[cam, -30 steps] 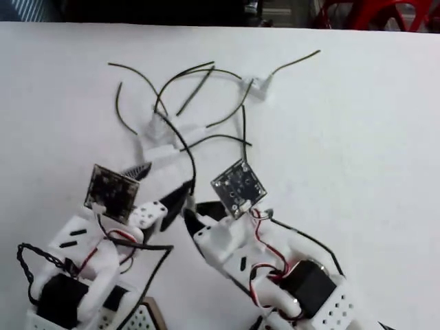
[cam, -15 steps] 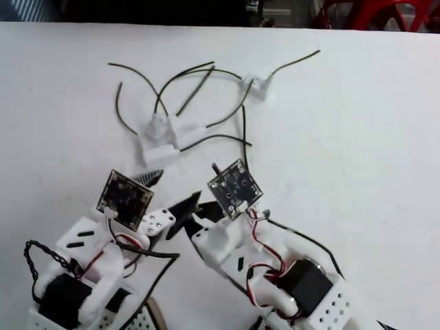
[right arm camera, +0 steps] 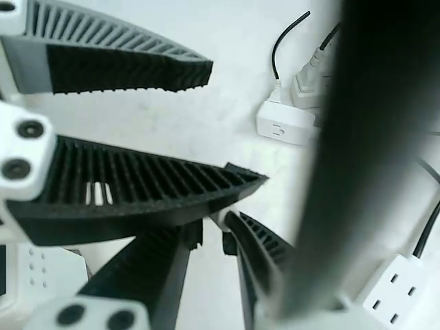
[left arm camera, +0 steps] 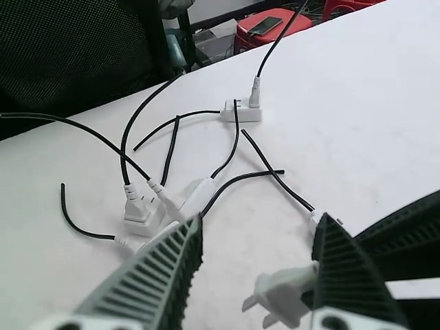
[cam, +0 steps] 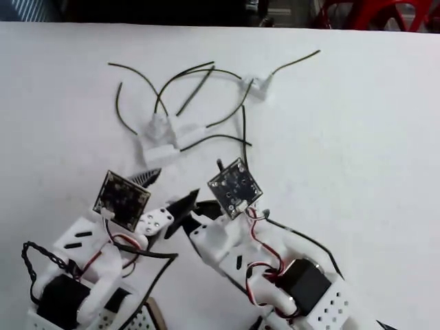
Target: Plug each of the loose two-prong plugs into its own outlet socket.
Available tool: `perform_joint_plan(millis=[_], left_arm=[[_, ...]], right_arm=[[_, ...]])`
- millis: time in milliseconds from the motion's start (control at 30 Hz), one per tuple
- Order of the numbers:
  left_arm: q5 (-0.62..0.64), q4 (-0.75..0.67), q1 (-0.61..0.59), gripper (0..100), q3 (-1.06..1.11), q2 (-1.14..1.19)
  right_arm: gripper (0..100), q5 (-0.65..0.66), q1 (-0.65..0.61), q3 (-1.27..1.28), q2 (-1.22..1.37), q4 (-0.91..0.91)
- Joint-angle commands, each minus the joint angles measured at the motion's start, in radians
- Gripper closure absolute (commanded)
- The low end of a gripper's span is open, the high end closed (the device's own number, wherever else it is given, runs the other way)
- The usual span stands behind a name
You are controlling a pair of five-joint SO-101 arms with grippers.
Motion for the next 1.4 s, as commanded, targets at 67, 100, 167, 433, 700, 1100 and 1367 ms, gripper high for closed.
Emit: perform_joint_plan(millis=[67,100,167,433,700,1100,1367], left_arm=[[-0.017,0.017,-0.022,73,0.008,-0.008],[-0.017,0.017,-0.045,73,-0.002,-0.008],[-0.017,0.02,-0.104,72,-0.025,-0.005],[-0.017,0.028,-0.213,67,-0.037,0.007],[-0.017,-0.04,-0.209,67,-0.046,0.26],[0.104,-0.055,0.001,66,-0.33,0.862],[0.305,-0.061,0.139,65,-0.514,1.171]], right_arm=[[98.1,-0.012,0.019,-0.028,-0.012,-0.036],[98.1,-0.012,0.036,-0.028,-0.012,-0.025],[98.2,-0.012,0.091,-0.028,-0.012,-0.002],[98.2,-0.011,0.323,-0.028,-0.012,0.021],[98.2,-0.003,0.441,-0.029,-0.019,0.047],[98.2,0.032,0.734,-0.029,-0.016,0.085],[98.2,0.034,0.862,-0.029,-0.021,0.085]])
